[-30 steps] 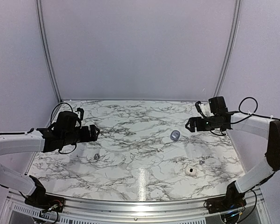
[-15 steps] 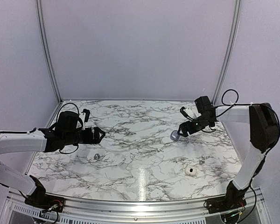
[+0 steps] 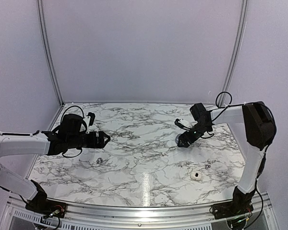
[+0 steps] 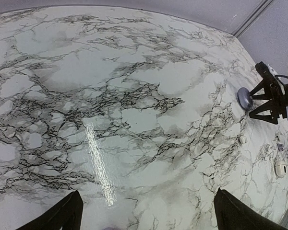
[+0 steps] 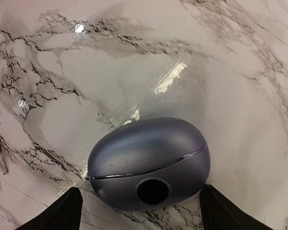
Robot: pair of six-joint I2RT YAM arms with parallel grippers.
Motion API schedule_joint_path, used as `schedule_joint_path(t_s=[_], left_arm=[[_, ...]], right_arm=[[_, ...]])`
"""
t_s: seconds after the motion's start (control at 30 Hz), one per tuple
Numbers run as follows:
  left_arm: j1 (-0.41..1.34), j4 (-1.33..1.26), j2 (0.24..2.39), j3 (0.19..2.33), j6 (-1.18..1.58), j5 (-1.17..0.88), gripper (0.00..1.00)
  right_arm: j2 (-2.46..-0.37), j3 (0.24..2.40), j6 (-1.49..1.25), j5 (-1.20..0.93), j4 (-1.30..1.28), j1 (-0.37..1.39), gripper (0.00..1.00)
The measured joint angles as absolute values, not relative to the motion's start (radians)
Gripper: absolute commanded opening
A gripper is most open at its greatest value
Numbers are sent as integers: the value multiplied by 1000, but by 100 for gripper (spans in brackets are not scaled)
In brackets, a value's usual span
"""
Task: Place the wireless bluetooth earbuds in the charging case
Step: Move the charging case to the center of the board.
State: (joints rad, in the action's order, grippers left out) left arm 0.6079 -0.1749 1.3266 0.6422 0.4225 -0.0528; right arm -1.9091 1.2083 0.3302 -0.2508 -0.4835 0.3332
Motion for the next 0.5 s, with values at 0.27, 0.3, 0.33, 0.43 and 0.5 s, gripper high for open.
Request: schedule_joint_path(t_s=[0.27,0.3,0.33,0.43,0.5], left_arm=[[608,-175,1339,645,421,-53,99],[608,-175,1341,646,421,-53,99],[608,-175,1342,649,421,-53,99],[608,-175,1342,656,422,-53,99],[608,-175,1342,656,422,-53,99]], right_arm=[[-1930,1234,353,-252,-492,350,79],[-1932,1234,356,-250,-493,354,78],[-1933,1235,360,-245,-493,358,77],[-1935,1240,366,-234,-498,366,76],[-1937,1242,368,-223,-498,372,77]])
